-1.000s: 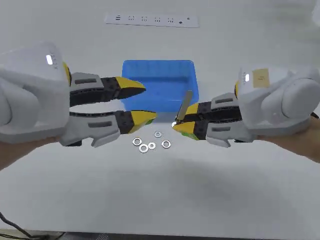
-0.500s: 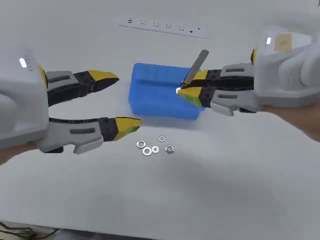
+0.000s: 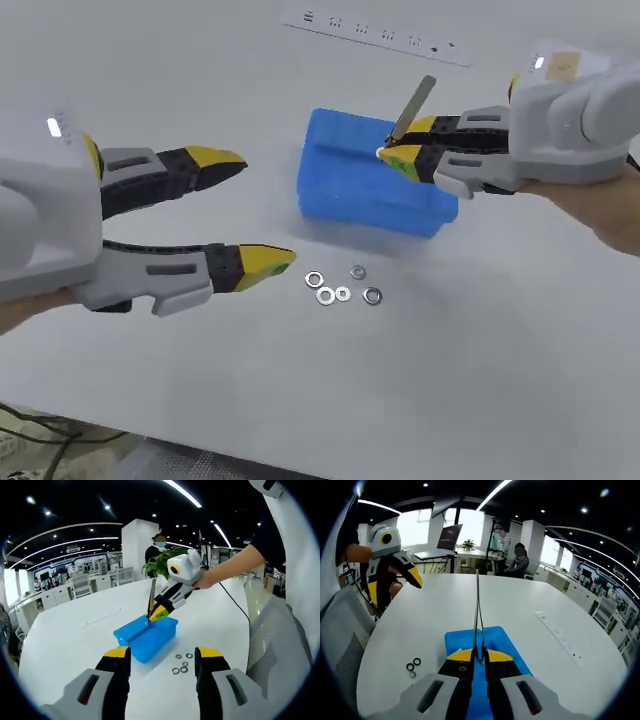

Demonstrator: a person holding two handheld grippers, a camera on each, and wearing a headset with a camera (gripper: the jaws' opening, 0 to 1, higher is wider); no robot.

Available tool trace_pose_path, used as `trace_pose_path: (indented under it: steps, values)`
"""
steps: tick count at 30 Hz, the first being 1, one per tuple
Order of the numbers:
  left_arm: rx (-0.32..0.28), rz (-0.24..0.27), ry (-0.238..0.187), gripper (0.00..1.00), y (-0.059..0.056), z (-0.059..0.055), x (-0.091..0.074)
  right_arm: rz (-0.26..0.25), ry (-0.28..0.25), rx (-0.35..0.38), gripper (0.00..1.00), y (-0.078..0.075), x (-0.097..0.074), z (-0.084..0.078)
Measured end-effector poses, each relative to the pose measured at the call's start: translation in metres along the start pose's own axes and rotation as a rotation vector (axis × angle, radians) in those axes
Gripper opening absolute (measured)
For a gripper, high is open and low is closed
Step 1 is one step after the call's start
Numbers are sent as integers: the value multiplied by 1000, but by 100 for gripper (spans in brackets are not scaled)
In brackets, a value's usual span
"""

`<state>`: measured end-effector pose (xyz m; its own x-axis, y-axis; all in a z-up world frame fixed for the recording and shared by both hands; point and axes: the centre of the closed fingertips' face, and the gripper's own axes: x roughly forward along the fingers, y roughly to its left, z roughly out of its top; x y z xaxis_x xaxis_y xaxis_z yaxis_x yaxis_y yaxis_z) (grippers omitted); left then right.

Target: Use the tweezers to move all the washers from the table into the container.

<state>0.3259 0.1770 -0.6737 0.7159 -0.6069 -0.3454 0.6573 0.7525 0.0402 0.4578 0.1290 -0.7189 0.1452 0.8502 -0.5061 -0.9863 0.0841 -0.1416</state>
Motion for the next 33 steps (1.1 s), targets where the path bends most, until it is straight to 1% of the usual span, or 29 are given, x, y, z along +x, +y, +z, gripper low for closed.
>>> trace_pose_path:
  steps: [2,5,7,9,12,17,21,24,31,33]
  values:
    - [-4,14,18,56,4,-6,-1,13,3,-5,9,-3,9,-9]
    - [-22,29,26,57,8,-12,-3,11,32,6,9,-9,19,-23]
    - [-31,36,32,57,8,-15,-4,24,43,37,9,-8,24,-32]
    - [-36,35,44,57,7,-20,-3,34,65,29,9,-7,28,-40]
    - [-42,29,62,57,5,-24,-2,51,63,29,9,-2,29,-41]
    - [-46,21,63,57,2,-24,3,66,54,24,9,-1,30,-41]
    - [-43,11,72,57,1,-25,5,78,69,19,9,1,31,-45]
    - [-50,17,61,57,3,-22,4,91,80,9,10,5,31,-48]
    - [-54,18,68,57,2,-24,2,91,79,2,10,5,32,-47]
    - [-56,17,68,57,1,-24,1,92,76,10,10,5,31,-47]
